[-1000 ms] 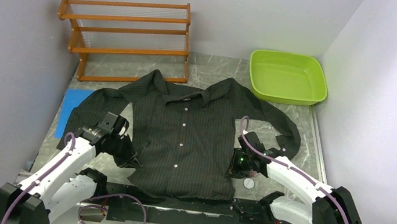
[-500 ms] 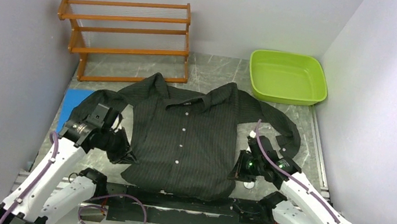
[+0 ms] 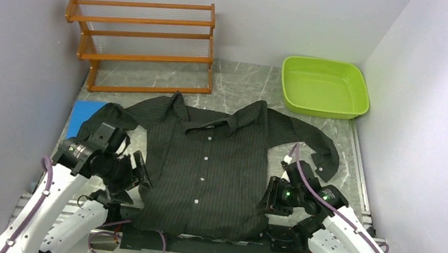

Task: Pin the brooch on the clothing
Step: Flatten out the clothes at the center of the board.

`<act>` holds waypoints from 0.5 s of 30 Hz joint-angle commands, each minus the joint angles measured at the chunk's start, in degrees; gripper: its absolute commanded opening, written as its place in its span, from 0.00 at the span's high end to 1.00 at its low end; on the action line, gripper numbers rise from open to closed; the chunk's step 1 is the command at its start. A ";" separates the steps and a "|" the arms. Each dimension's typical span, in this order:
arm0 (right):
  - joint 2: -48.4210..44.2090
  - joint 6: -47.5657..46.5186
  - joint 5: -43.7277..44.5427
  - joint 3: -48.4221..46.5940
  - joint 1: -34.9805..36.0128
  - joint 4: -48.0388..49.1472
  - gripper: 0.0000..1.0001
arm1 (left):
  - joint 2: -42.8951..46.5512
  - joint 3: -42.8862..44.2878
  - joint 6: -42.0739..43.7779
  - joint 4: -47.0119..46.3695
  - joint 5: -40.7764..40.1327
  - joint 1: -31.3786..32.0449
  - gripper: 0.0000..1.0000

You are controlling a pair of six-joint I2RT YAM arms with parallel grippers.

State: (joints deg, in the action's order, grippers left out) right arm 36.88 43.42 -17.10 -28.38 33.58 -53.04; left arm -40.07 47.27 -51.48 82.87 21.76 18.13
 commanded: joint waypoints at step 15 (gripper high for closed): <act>18.83 -6.51 12.88 -17.39 -0.01 26.51 0.12 | -22.93 11.85 9.71 -30.70 -7.04 0.06 0.06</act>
State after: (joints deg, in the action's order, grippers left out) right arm 51.53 39.00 -9.30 -41.04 33.58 -38.76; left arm -58.92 60.29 -43.18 69.43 12.01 18.15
